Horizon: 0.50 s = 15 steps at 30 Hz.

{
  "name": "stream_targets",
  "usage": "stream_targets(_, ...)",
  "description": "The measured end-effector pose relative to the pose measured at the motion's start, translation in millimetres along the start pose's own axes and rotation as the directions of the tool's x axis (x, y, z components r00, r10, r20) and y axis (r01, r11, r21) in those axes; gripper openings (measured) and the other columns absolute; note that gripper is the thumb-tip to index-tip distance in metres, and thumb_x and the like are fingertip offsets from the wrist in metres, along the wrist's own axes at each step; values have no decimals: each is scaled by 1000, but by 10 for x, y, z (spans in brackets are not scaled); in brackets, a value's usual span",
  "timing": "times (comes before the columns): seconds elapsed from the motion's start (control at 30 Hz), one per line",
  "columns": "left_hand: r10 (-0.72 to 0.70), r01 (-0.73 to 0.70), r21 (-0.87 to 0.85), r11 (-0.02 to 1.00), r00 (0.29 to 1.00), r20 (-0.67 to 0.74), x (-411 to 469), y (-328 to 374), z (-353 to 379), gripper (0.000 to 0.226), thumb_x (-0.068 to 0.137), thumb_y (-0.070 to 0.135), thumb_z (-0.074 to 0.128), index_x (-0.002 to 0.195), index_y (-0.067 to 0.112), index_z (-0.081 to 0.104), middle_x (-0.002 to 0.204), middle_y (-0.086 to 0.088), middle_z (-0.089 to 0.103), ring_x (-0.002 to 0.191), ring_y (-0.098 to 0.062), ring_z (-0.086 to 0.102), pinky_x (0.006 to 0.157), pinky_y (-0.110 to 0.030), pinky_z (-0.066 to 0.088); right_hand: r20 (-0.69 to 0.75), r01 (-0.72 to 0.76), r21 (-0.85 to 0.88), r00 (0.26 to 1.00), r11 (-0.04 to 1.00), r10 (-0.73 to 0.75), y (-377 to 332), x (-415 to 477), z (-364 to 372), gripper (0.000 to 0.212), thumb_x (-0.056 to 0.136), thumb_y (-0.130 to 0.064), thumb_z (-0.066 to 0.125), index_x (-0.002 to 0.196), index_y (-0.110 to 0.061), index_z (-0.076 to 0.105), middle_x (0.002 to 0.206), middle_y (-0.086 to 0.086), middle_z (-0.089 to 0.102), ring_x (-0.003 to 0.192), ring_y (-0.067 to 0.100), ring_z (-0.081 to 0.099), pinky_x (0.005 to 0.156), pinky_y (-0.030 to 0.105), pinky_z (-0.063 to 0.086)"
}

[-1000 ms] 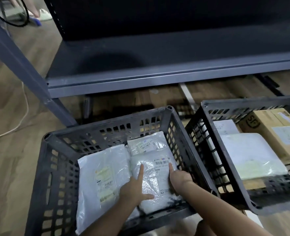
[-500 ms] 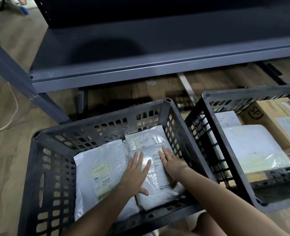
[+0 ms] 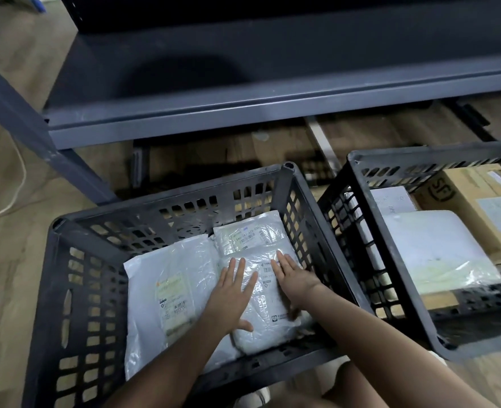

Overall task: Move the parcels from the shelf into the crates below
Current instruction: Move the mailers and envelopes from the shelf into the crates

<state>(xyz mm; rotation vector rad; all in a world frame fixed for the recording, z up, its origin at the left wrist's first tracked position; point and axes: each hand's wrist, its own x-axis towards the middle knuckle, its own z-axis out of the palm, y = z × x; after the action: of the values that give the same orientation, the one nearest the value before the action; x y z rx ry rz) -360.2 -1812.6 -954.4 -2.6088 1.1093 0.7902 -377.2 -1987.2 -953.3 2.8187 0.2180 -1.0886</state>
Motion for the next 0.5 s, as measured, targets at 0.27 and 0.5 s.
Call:
stream_targets(0.27,8,-10,57,998,1000,22,-133,117,21,112,79,52,66,149,7,-9,149,-28,-26,137,-47,-25,113,-49,-11,27,1,61,1000,998,-2,-49,-138,3,78,93,11,38,147,-4,-15,153,18,-27,145,32,-15,112,46,31)
stream_targets(0.5,45,-45,15,999,999,6,-25,33,108,110,78,55,63,151,10,-5,151,-25,-26,138,-41,-26,115,-44,-9,4,-6,37,1000,999,5,-44,-22,69,75,95,8,34,147,-7,-18,154,14,-27,145,30,-16,106,42,40)
